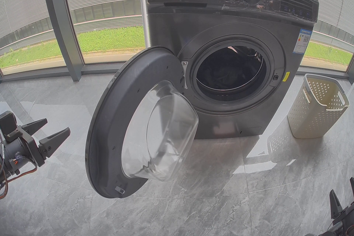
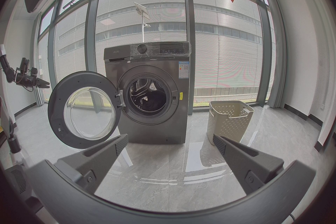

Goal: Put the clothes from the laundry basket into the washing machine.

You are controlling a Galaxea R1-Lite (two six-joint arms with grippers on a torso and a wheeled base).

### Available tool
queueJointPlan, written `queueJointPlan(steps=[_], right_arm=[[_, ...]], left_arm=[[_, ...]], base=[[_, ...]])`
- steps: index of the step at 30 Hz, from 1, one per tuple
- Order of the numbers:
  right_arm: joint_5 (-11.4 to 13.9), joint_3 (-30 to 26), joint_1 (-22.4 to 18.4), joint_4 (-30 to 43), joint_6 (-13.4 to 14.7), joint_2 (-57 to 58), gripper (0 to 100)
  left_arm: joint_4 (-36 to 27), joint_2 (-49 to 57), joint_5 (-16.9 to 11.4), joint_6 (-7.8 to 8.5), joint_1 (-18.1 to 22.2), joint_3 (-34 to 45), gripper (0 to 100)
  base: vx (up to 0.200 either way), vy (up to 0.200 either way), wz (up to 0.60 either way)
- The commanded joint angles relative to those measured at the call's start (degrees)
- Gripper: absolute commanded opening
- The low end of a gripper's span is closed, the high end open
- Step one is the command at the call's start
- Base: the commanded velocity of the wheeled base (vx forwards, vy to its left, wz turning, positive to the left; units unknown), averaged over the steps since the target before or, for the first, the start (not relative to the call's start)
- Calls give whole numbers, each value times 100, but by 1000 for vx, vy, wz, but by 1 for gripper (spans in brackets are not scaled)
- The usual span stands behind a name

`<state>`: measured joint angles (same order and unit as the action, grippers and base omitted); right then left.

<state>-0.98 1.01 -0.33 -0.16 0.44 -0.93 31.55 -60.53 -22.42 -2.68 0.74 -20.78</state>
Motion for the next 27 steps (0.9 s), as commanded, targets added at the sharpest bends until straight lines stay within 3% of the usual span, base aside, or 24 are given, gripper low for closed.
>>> queueJointPlan(steps=[1, 3, 6, 9, 14, 19, 21, 27], right_arm=[[1, -101, 7, -2, 0, 75, 100], [1, -101, 7, -2, 0, 75, 100], [1, -101, 7, -2, 0, 75, 100], [1, -101, 7, -2, 0, 75, 100], [1, -101, 7, -2, 0, 75, 100], [1, -101, 7, -2, 0, 75, 100], [1, -101, 7, -2, 0, 75, 100], [1, -101, 7, -2, 0, 75, 100]], left_arm=[[27, -469, 1, 330, 14, 4, 100], [62, -785, 1, 532, -13, -31, 100], [115, -1093, 1, 629, -153, -101, 100], [378, -1409, 36, 541, -663, -163, 100], [765, -1796, 80, 532, -1384, -295, 100], [923, -2007, 423, 207, -2254, -541, 100], [923, -2060, 537, 119, -2421, -629, 100], [1064, -2543, 809, 163, -2527, -919, 100]], base=[[0, 0, 0], [0, 0, 0], [0, 0, 0], [0, 0, 0], [0, 0, 0], [0, 0, 0], [0, 0, 0], [0, 0, 0]])
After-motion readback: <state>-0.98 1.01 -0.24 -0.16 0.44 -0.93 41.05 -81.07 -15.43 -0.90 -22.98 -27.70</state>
